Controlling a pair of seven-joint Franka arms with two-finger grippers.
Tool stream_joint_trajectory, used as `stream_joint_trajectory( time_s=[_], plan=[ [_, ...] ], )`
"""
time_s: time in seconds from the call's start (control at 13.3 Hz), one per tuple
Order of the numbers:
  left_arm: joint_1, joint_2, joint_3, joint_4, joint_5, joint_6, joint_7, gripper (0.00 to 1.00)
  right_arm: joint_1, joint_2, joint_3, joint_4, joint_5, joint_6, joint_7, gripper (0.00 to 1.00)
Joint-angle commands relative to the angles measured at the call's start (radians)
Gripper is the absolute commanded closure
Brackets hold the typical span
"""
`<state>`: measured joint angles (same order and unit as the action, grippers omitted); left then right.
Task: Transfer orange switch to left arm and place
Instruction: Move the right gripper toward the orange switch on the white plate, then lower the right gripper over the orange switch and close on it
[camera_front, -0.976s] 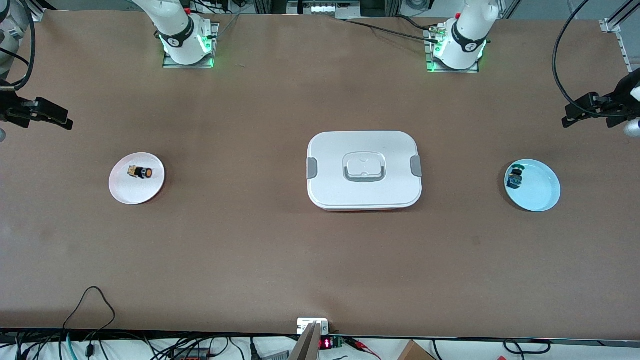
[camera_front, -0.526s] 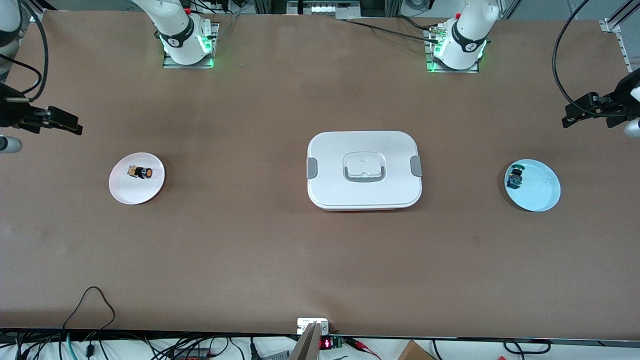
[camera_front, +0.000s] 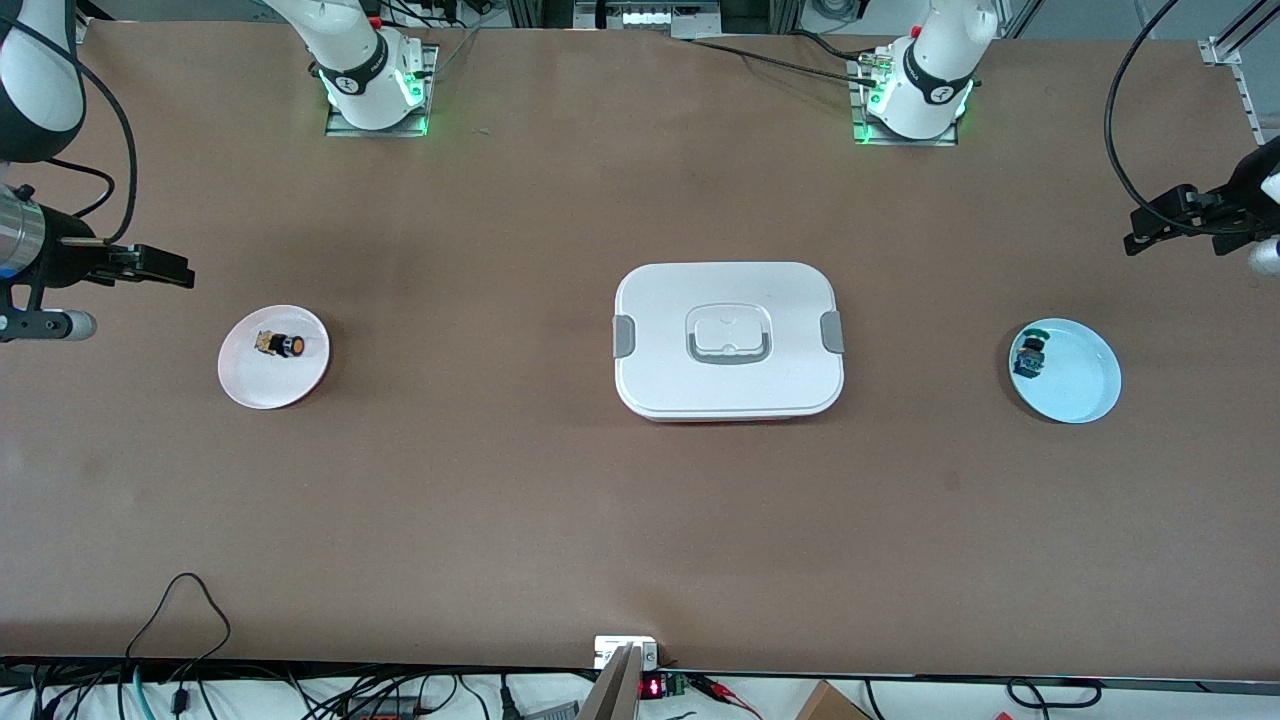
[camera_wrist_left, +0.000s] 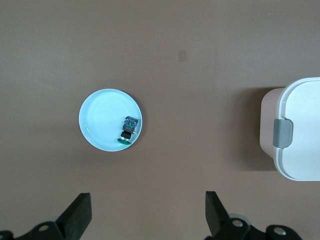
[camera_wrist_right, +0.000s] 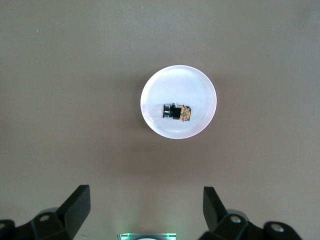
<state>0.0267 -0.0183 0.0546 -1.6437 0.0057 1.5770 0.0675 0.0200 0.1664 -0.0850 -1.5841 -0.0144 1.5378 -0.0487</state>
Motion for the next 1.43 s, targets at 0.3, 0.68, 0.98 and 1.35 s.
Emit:
stream_joint_trajectory(
  time_s=[0.3, 0.68, 0.98, 1.35],
  plan=[
    [0.006, -0.003, -0.004, 0.001, 0.016, -0.002, 0.015, 0.0, -0.011, 0.062, -0.006, -0.005, -0.009, 0.028, -0.008, 0.0],
    [0.004, -0.003, -0.006, 0.001, 0.014, -0.002, 0.015, 0.0, -0.018, 0.12, -0.009, -0.034, -0.039, 0.139, 0.003, 0.0],
    [0.004, -0.003, -0.006, 0.001, 0.016, -0.002, 0.015, 0.0, -0.023, 0.131, -0.009, -0.121, -0.036, 0.261, 0.006, 0.0],
    [0.004, -0.002, -0.006, 0.001, 0.014, -0.003, 0.015, 0.0, -0.046, 0.168, -0.007, -0.285, -0.027, 0.488, 0.006, 0.0]
  ],
)
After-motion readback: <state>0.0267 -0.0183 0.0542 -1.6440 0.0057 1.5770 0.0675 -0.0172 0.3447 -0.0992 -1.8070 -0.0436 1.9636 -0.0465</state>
